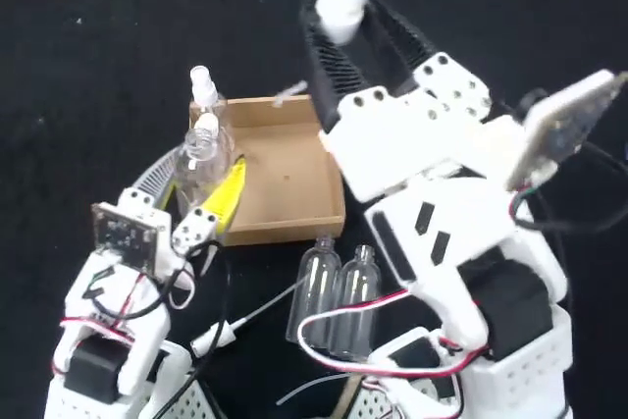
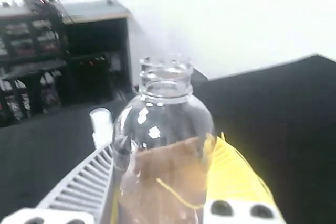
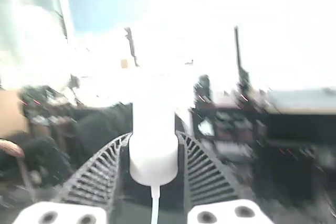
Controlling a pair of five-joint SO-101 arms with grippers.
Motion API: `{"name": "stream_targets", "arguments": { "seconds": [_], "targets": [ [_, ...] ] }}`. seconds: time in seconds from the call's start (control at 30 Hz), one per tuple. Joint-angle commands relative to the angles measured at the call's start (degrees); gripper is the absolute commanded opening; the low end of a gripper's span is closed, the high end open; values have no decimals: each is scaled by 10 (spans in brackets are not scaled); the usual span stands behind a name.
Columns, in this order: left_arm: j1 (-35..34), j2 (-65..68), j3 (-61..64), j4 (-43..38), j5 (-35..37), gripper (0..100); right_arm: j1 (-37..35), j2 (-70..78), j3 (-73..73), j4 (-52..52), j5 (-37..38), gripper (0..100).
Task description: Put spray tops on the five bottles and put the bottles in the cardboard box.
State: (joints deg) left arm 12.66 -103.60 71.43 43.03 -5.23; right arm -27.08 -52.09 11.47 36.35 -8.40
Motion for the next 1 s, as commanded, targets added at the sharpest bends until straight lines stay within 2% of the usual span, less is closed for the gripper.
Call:
{"name": "stream_targets", "arguments": {
  "seconds": [0.0, 0.1, 0.37, 0.73, 0.83, 0.97],
  "targets": [
    [35, -8, 4, -25, 4, 29, -57, 12, -34, -68, 1, 11],
    [57, -8, 7, -25, 4, 29, -75, 39, -34, -72, 2, 11],
    [55, -8, 8, -25, 4, 29, -78, 58, -33, -44, 2, 11],
    [55, -8, 9, -25, 5, 29, -79, 6, -40, -17, 0, 11],
    [55, -8, 9, -25, 33, 29, -79, -4, -41, -17, -2, 11],
    [55, -8, 9, -25, 40, 29, -130, -7, -44, 4, 1, 11]
  ]
}}
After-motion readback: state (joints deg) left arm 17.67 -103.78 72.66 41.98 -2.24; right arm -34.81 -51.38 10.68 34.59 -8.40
